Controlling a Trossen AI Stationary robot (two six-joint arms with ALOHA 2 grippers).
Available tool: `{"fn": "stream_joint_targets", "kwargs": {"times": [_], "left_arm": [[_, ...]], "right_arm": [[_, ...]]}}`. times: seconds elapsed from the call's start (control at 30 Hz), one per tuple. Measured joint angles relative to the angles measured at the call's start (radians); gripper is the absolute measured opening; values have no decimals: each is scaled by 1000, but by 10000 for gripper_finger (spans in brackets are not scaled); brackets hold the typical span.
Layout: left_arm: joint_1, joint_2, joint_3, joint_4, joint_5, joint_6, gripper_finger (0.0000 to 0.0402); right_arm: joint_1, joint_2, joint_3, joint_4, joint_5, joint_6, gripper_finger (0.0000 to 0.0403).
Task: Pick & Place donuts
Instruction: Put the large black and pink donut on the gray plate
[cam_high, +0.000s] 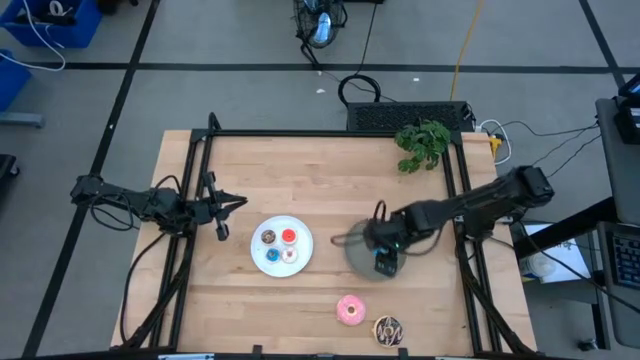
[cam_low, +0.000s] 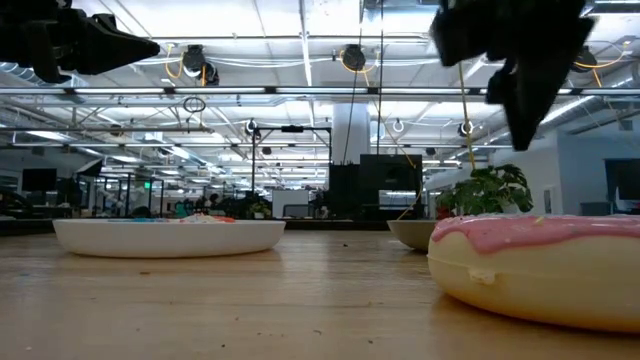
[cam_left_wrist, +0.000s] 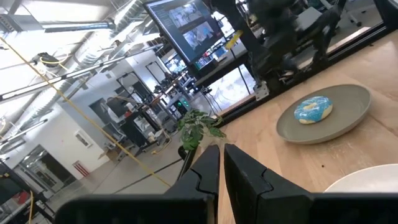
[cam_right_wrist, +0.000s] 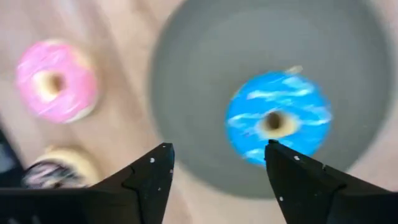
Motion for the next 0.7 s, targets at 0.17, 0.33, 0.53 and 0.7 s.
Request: {"fn": "stream_joint_targets", "kwargs": {"times": [0.17, 0.33, 0.53, 0.7], "left_arm": [[0, 0, 0, 0, 0, 2, 31], [0, 0, 0, 2, 0, 0, 31], [0, 0, 0, 3, 1, -11, 31], [0, 0, 0, 3, 1, -13, 31]], "right_arm": [[166, 6, 10, 60, 47, 117, 195], [307, 8, -27, 134, 104, 156, 155], [378, 8, -128, 414, 124, 133, 122], [378, 8, -184, 506, 241, 129, 67]]}}
